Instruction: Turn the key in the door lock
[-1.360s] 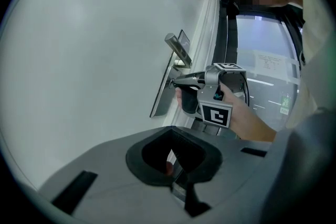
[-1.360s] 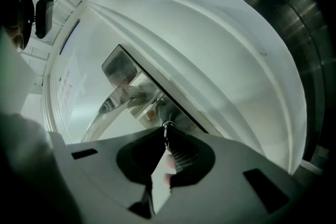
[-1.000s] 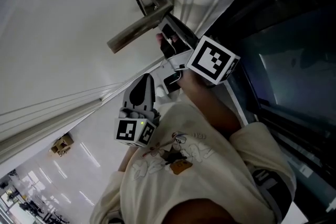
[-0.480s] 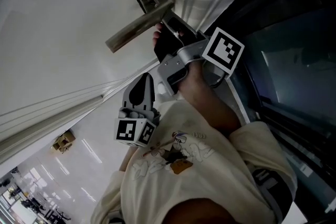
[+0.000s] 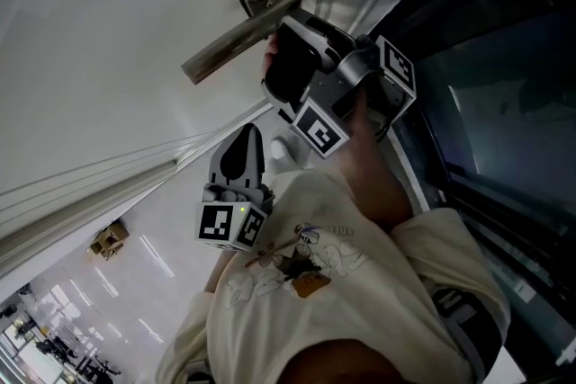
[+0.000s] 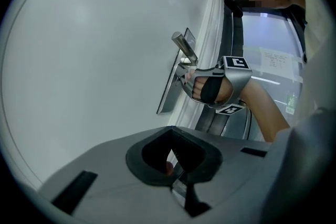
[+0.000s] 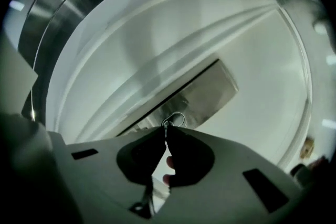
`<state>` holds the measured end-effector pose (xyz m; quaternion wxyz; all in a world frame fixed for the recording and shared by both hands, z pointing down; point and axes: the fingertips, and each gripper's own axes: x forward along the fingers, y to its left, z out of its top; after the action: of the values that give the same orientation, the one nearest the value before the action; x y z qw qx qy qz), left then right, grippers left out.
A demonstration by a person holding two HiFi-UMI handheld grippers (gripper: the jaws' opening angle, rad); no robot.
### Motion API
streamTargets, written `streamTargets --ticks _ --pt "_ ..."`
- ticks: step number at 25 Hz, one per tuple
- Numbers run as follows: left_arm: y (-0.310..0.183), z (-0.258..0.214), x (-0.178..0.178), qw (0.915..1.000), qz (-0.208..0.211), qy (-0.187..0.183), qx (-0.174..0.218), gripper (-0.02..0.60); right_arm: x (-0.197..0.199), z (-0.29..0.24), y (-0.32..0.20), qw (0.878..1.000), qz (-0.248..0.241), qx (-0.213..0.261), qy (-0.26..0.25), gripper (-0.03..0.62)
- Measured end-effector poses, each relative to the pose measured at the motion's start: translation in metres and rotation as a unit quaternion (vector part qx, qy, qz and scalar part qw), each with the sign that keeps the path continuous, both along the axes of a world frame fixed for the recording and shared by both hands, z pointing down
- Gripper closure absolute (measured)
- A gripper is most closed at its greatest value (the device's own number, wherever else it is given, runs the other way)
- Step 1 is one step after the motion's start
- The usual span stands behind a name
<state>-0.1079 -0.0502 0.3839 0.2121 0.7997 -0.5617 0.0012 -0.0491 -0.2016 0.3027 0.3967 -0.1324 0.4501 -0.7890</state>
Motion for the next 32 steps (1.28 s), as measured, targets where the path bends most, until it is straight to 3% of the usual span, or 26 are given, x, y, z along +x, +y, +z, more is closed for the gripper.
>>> streamTargets --ticks 3,5,13,16,21,26,32 --pt "0.001 0.001 -0.002 1.0 -0.003 -0.003 -0.002 0.578 -0.002 0.004 0.0 0.991 -0.015 -0.052 -0.12 0.579" --pt "0.001 0.001 -0.003 1.0 -0.004 -0.004 -0.003 0.578 -0.001 0.005 -0.001 0.989 -0.012 -0.046 -0.139 0.577" --pt "0.001 0.002 0.004 1.0 0.006 -0.005 -0.004 0.578 0.0 0.003 0.003 0.996 -0.034 -0.015 -0.083 0.573" --pt "-0.001 0.0 0.004 1.0 0.006 -0.006 -0.002 0.578 0.004 0.006 0.014 0.997 -0.047 -0.001 -0.056 0.529" --pt "-0.007 -0.003 -0.002 1.0 0.002 -0.007 0.006 0.578 0.014 0.002 0.049 0.992 -0.085 0.091 0.021 0.508" --pt "-0.012 -0.011 -0.004 0.9998 -0.001 -0.008 0.018 0.578 0.019 -0.026 0.076 0.957 -0.095 0.242 0.127 0.539" --pt "-0.013 -0.018 -0.004 0.9996 -0.001 -0.006 0.029 0.578 0.026 -0.051 0.096 0.882 -0.059 0.392 0.255 0.568"
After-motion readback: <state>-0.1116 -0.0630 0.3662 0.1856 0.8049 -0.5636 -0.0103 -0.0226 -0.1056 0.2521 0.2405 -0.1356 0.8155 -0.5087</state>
